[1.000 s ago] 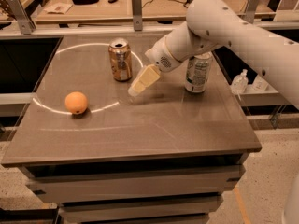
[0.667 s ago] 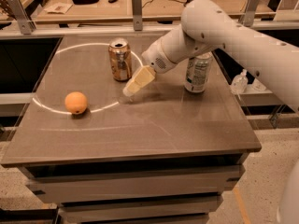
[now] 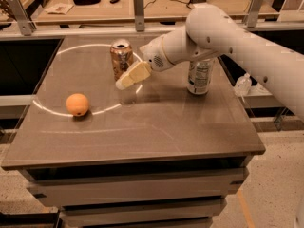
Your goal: Knock orange can over
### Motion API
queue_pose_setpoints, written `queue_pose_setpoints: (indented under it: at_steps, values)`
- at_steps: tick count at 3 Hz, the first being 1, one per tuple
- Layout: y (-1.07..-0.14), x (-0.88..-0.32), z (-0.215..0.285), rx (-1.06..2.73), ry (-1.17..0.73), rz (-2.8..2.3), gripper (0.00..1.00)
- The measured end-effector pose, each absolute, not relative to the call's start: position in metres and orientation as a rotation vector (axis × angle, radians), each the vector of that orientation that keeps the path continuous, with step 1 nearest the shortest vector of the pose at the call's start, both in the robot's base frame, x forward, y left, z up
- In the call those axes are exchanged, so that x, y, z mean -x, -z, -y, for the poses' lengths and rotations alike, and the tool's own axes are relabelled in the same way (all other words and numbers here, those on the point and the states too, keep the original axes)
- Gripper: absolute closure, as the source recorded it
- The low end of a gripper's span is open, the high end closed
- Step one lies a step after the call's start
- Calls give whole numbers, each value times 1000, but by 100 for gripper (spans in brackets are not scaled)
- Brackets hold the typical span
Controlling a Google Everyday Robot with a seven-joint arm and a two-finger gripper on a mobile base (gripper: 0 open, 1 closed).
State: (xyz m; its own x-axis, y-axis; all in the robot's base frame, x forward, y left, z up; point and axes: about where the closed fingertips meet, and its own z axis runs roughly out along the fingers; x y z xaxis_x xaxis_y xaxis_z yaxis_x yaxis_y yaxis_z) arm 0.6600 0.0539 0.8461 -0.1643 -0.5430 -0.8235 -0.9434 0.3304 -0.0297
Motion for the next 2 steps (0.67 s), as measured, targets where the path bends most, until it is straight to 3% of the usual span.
queue_pose_setpoints:
  at_steps: [2]
  values:
    - [-855,-666,-66,1266,-719,-1740,0]
